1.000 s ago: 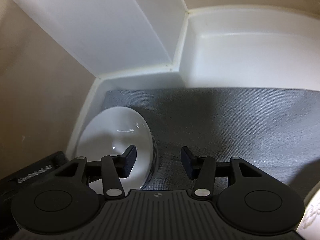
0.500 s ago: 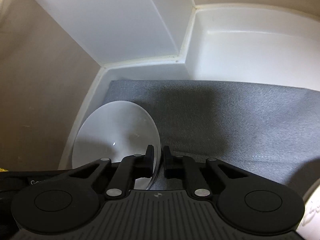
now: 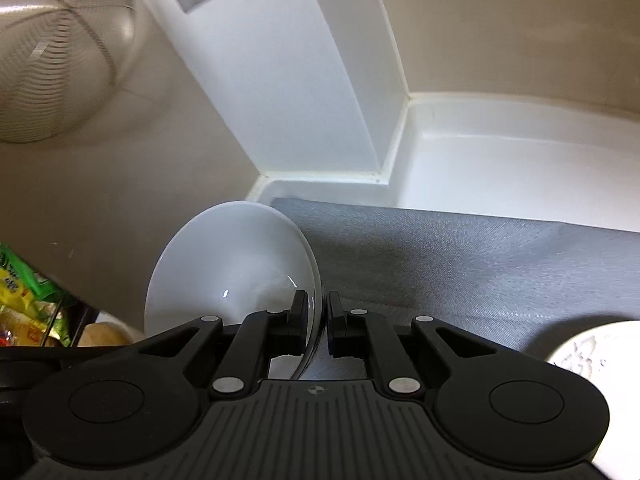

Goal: Organize plates and bowls
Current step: 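Lift the blue-patterned bowl with both grippers and lower it into the bowl stack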

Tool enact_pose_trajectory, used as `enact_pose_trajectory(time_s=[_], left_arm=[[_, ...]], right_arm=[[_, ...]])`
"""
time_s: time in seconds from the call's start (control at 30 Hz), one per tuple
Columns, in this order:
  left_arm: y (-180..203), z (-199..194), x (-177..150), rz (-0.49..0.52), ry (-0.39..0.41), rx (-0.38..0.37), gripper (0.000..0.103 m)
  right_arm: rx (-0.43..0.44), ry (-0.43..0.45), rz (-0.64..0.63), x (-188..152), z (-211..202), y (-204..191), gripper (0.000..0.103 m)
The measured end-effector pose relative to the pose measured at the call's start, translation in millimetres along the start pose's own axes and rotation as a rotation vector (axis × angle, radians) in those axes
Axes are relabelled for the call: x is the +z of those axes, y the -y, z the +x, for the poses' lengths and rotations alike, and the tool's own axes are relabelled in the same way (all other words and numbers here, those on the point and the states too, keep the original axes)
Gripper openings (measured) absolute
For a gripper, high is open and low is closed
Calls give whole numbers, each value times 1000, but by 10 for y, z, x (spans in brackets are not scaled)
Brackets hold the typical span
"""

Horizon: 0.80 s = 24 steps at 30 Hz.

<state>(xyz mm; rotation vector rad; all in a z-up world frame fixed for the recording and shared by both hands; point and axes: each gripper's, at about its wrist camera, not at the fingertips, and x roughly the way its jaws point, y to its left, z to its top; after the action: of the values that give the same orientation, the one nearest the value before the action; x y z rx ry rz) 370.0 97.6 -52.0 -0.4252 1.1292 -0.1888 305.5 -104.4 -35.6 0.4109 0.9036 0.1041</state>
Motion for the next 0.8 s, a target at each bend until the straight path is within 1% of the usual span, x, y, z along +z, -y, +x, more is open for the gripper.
enact_pose_trajectory(time_s=[0.13,0.27,0.37,0.57,0.67,0.8], left_arm=[[-45,-237,-93,26,20,-15,17],[-131,-439,-216,41,29,-9,17],[-216,-556,-336,46,25,9,17],[-410,-752,-615,52,-8,52,18],[-492,-807,-741,50,-24,70,18],[-577,-774,-844,41,-53,85,18]], right_arm=[[12,23,-25,-74,-203,-102,10],[33,25,-50,-205,-371,-216,11],[51,6,-65,-342,-455,-300,11],[76,-50,-87,-653,-545,-430,11],[78,-79,-98,-804,-551,-481,11],[79,-108,-106,-953,-546,-507,11]])
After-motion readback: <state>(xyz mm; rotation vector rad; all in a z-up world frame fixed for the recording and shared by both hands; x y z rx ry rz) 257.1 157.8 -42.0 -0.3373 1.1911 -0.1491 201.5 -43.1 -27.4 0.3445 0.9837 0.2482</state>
